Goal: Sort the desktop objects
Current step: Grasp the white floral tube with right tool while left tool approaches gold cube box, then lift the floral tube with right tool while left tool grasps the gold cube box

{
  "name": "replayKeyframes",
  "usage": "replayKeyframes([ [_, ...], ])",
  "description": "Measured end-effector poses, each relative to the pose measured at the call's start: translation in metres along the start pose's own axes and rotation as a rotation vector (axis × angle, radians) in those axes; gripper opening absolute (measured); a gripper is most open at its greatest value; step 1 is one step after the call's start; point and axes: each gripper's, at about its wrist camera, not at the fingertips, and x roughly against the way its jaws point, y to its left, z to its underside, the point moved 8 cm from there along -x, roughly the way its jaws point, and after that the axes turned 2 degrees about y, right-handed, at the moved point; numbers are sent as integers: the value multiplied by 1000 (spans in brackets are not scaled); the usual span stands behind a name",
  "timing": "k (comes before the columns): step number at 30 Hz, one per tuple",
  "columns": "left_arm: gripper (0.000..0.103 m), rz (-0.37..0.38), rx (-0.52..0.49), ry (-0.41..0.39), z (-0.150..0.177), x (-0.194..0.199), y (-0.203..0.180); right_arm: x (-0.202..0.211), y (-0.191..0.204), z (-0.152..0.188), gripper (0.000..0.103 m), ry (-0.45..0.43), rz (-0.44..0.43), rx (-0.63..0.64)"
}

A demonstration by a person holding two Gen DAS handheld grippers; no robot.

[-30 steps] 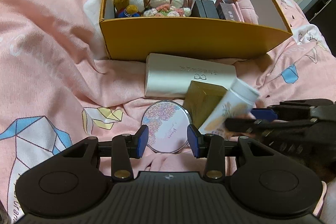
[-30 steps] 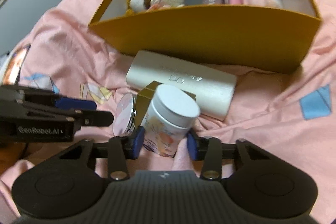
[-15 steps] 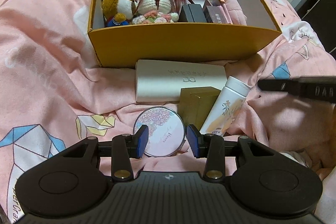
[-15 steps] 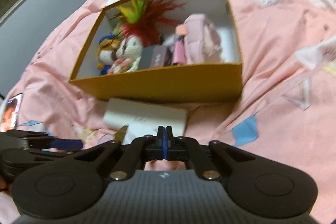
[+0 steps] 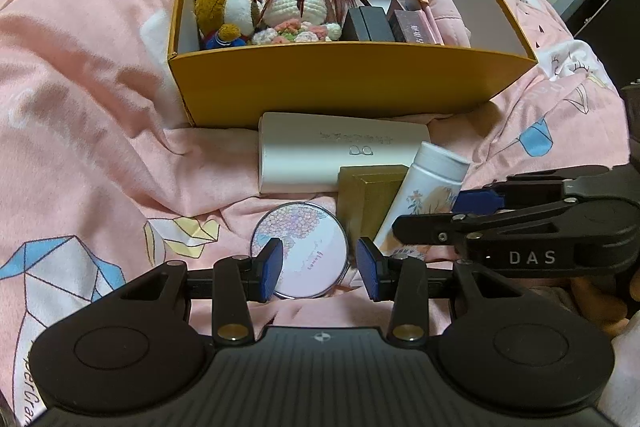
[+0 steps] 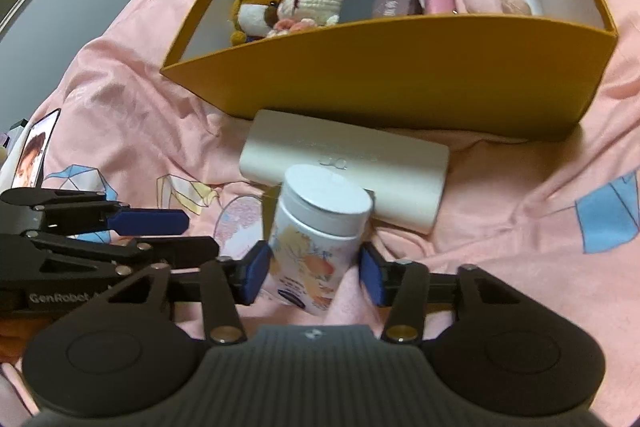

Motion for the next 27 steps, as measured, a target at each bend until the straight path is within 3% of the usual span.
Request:
replayKeyframes([
  [4,47,-3,15,-9,-1,1,3,14,4,-7,41,-63,22,19],
  [5,47,-4,17,-10,-1,1,4,20,3,-10,30,-81,17,10],
  [6,47,-4,17,-11,-1,1,4,25,3,-14,26,-94,11,1],
  [8,47,-3,14,-16,-1,3,3,35,1,-20,25,-114,9,-14],
  [12,47,6,-3,-31,-2,5,1,52,-7,-29,22,-168,100,4],
  [20,47,39,-82,-50,-5,6,-17,64,-31,-26,22,-116,225,66],
  [27,48,78,-110,-48,-12,0,-35,53,-40,-3,26,-75,199,33],
])
